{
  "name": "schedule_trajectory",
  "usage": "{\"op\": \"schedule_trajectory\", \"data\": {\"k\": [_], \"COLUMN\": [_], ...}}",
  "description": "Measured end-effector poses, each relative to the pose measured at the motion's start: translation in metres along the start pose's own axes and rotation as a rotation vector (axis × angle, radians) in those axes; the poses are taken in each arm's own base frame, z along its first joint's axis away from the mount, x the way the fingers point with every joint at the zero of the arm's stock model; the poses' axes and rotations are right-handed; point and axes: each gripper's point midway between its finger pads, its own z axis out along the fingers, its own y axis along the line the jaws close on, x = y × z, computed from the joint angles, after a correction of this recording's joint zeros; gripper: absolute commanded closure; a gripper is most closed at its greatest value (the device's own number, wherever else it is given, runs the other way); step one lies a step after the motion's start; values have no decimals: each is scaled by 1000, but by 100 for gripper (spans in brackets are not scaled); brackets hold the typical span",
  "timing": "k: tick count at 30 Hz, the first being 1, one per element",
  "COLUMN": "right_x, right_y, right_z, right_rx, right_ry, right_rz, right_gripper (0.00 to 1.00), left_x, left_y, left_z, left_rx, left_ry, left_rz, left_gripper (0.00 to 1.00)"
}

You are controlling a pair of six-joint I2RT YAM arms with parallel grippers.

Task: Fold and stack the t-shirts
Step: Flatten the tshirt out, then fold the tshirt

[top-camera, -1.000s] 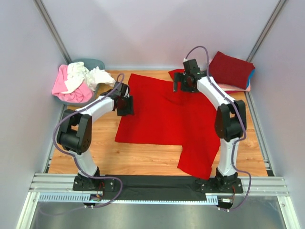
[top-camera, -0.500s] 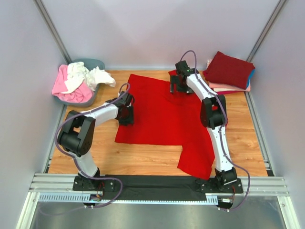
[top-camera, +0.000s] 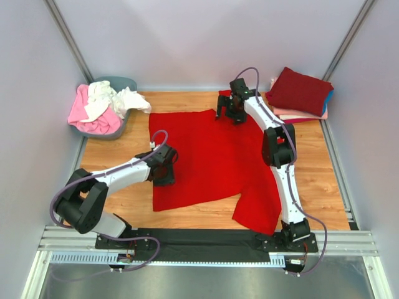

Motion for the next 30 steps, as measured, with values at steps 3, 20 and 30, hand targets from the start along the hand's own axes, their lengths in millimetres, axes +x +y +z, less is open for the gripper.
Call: {"op": "schedule_trajectory", "data": {"k": [3,20,30], "right_x": [-4,-22,96], "right_y": [-3,-11,-73], "right_z": [0,-121,-276], "right_rx": [-1,22,280], "right_ry": [-8,-144,-406], "right_rz": [41,62,114], "right_gripper": [0,0,0], "left_x": [13,-66,14], "left_y": [6,15,2], "left_z": [-6,-74,-91], "left_rx": [-37,-185,-73], "left_ry": [20,-120,-55], "left_rz": [-6,107,269], "left_gripper": [47,42,38]}}
